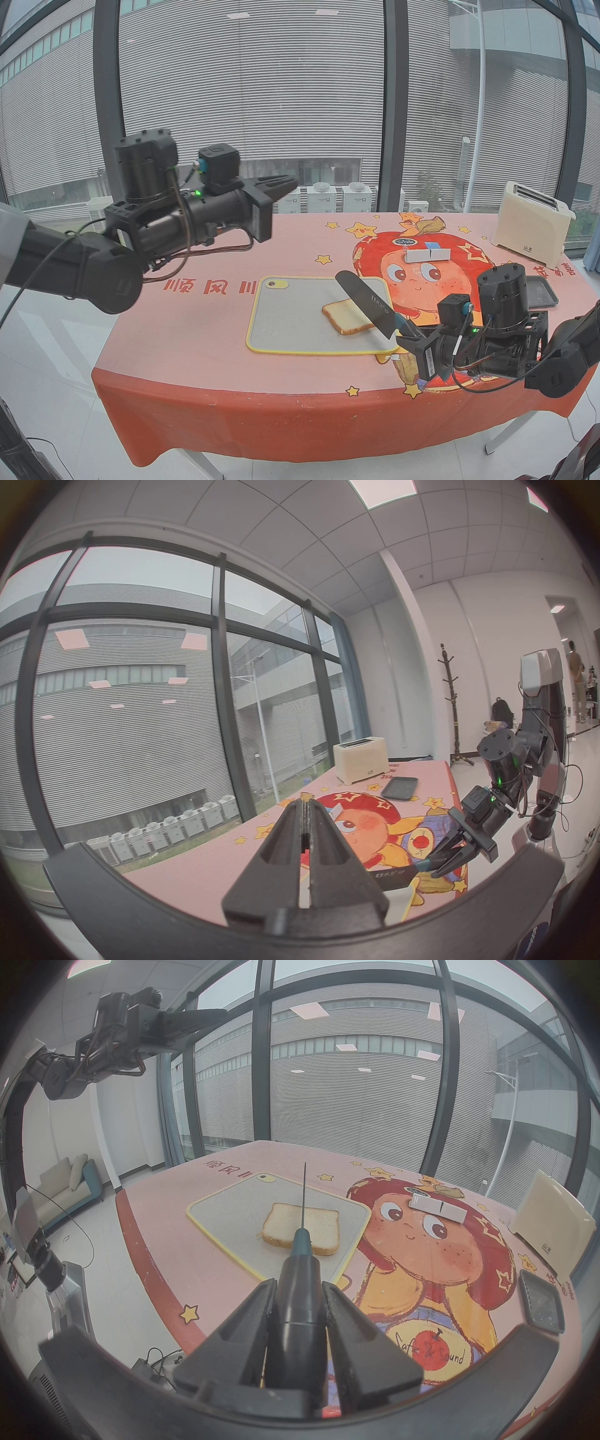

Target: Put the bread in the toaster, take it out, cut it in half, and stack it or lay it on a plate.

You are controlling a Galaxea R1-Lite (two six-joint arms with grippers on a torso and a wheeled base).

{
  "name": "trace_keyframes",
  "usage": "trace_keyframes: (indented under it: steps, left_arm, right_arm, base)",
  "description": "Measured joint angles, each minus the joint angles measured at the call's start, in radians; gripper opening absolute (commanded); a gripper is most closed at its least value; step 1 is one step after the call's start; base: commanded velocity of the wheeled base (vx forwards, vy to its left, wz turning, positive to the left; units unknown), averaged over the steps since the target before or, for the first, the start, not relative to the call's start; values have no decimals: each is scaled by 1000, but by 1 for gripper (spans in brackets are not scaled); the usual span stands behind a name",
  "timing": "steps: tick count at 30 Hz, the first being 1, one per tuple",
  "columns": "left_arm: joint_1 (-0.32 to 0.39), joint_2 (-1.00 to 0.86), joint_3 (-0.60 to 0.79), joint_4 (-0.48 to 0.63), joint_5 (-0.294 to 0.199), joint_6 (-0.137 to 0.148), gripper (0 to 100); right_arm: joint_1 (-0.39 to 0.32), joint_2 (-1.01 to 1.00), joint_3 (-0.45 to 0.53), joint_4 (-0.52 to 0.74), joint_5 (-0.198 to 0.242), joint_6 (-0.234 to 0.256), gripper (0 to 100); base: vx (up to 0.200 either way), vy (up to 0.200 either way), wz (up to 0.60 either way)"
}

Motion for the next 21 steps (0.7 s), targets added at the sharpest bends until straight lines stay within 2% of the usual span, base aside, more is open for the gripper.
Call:
trace_keyframes:
  steps: [8, 17, 20, 21]
  left_arm:
    - [-72, 112, -113, 32, 10, 2, 0]
    - [-91, 220, -227, 57, 14, -10, 0]
    - [-93, 258, -262, 74, 17, -38, 0]
    - [-93, 266, -267, 75, 17, -56, 0]
  right_arm:
    - [0, 3, -1, 0, 0, -1, 0]
    - [2, 3, 0, 0, 0, -3, 0]
    - [4, 3, 2, 0, 0, -3, 0]
    - [4, 3, 2, 0, 0, -3, 0]
  base:
    - [0, 0, 0]
    - [0, 0, 0]
    - [0, 0, 0]
    - [0, 0, 0]
